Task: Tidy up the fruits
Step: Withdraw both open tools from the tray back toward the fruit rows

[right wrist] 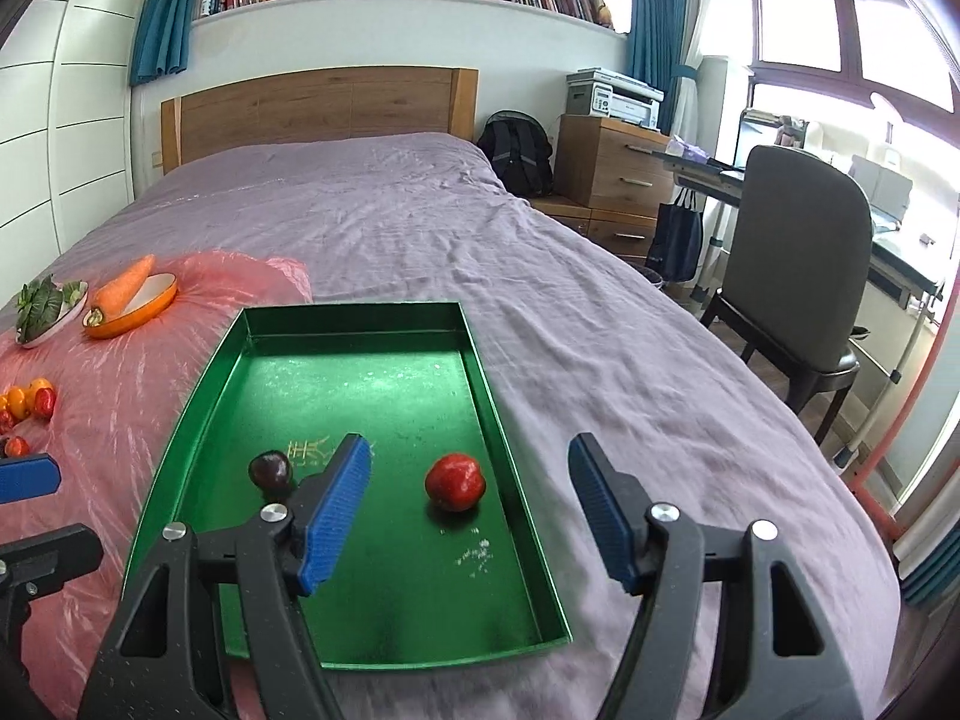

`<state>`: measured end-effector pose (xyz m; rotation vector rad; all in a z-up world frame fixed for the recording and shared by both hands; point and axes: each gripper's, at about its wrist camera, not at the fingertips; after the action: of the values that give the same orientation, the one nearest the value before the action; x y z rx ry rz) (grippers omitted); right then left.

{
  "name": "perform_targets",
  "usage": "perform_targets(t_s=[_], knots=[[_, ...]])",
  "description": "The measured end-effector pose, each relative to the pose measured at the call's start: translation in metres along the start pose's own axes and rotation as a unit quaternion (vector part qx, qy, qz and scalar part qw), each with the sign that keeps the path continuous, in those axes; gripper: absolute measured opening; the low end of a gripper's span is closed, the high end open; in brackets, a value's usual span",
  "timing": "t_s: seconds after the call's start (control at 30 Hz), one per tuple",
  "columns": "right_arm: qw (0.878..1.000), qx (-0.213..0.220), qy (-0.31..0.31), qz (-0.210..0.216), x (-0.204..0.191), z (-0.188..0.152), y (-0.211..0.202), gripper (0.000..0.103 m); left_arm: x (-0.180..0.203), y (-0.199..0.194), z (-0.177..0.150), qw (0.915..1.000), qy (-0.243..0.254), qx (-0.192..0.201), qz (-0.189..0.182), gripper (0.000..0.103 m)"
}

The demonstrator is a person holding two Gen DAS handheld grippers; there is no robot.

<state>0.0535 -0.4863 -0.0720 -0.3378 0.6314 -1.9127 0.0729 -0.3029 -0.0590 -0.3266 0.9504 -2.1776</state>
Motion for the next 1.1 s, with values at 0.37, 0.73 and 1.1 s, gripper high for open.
perform_targets(t_s=[0.37, 0.73, 1.1], knots=[[0.997, -0.079, -0.004, -0.008, -0.005, -0.054, -0.056, 0.103, -0.006, -0.058, -0.042, 0.9988, -0.010, -0.002, 0.048, 0.048], [0.992, -0.108, -0.001, 0.061, -0.040, -0.084, -0.114, 0.103, -0.028, -0.114, -0.088, 0.9937, -0.042, -0.028, 0.101, 0.048], [0.980, -0.124, -0.030, 0.152, -0.104, -0.097, -0.171, 0.103, -0.078, -0.184, -0.150, 0.9815, -0.088, -0.023, 0.168, 0.048]])
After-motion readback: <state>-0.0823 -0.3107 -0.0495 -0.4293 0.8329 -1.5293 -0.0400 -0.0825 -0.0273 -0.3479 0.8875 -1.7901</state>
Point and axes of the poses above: each gripper's, at about its wrist camera, not at the fingertips, and y roughly the way its jaws point, x to its right, z to its top, and after that the axes turned 10 degrees about y, right-handed
